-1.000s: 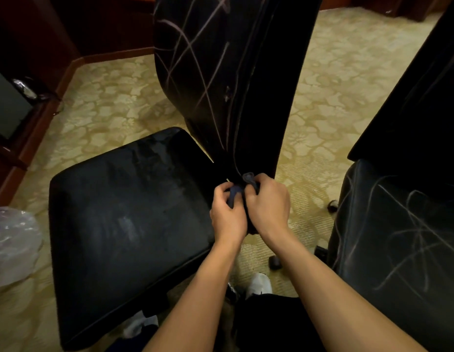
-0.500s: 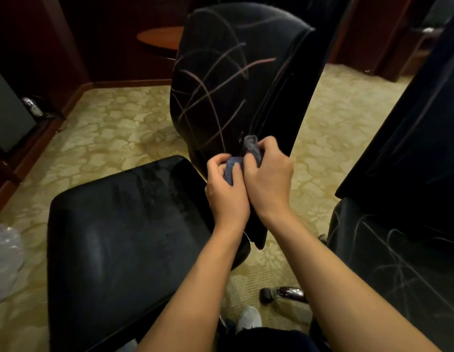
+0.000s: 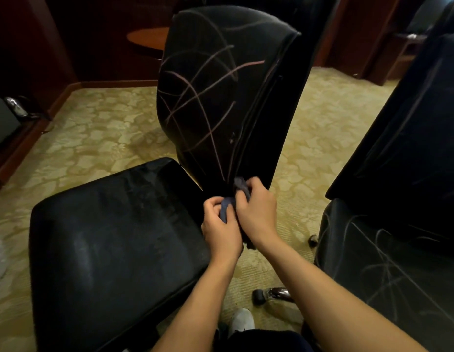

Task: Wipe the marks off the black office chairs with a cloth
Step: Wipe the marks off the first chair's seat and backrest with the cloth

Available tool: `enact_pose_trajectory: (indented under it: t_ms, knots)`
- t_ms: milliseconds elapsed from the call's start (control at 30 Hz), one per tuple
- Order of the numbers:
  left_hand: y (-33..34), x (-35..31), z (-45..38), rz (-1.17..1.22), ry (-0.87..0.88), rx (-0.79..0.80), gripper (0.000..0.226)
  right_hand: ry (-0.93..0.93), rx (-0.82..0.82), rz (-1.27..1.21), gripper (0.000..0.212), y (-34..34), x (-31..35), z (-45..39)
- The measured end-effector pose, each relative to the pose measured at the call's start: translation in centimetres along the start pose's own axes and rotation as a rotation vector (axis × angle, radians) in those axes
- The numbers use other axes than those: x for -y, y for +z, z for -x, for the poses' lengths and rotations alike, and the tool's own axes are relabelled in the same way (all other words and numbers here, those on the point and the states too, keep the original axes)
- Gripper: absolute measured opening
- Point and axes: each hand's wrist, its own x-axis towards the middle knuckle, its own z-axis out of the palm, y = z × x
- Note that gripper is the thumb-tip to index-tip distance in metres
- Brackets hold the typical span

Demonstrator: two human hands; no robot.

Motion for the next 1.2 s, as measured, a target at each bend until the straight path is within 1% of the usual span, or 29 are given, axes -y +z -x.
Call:
enact_pose_trajectory:
  t_ms: [133, 233, 300, 400, 500, 567, 667, 700, 767, 833, 900, 1000, 1100, 1200]
  knots:
    - [0.4, -4.5, -0.4, 0.159, 0.139, -0.074, 0.011, -0.086, -0.118, -0.064, 0.007, -2.0, 3.9, -3.5]
    - [0.7, -6.3, -1.3, 0.175, 0.168, -0.077, 0.010, -0.103, -0.122, -0.100, 0.008, -2.6, 4.9, -4.6]
    - [0.7, -5.6, -1.3, 0.150, 0.163, -0.072, 0.010, -0.141, -0.122, -0.078, 0.008, -2.1, 4.1, -4.0]
    - [0.5, -2.3, -0.6, 0.061, 0.106, -0.045, 0.012, -0.190, -0.094, -0.027, 0.009, -0.5, 1.6, -2.2]
    - [0.4, 1.2, 0.1, 0.019, 0.046, -0.040, 0.016, -0.204, -0.002, 0.035, 0.009, 1.0, -1.0, -0.3]
    - [0.5, 2.7, 0.3, 0.003, 0.018, -0.015, 0.016, -0.184, 0.024, 0.076, 0.008, 1.6, -2.5, 0.4]
    - [0.6, 3.8, -0.2, -0.020, -0.009, 0.080, 0.014, -0.029, 0.005, 0.182, 0.009, 1.3, -4.1, -0.8]
    - [0.7, 4.0, -0.5, -0.024, -0.019, 0.109, 0.014, 0.013, 0.029, 0.249, 0.011, 1.1, -4.5, -1.5]
    - [0.9, 4.1, -0.9, -0.034, -0.044, 0.135, 0.014, 0.022, 0.102, 0.392, 0.015, 0.8, -4.8, -2.8]
    - [1.1, 3.8, -0.8, -0.057, -0.060, 0.129, 0.013, 0.028, 0.163, 0.425, 0.016, 0.9, -4.8, -3.9]
    - [1.1, 3.6, -0.6, -0.086, -0.091, 0.126, 0.013, 0.061, 0.237, 0.371, 0.014, 1.0, -5.1, -4.9]
    - [0.5, 2.9, -0.3, -0.103, -0.155, 0.099, 0.012, 0.089, 0.342, 0.154, 0.005, 1.0, -6.0, -5.3]
    - [-1.1, 2.5, 0.1, -0.116, -0.145, 0.100, 0.013, 0.111, 0.356, -0.097, 0.013, 1.5, -6.1, -3.6]
    - [-3.0, 2.8, 0.3, -0.153, -0.092, 0.129, 0.016, 0.204, 0.389, -0.274, 0.019, 2.0, -6.7, -2.6]
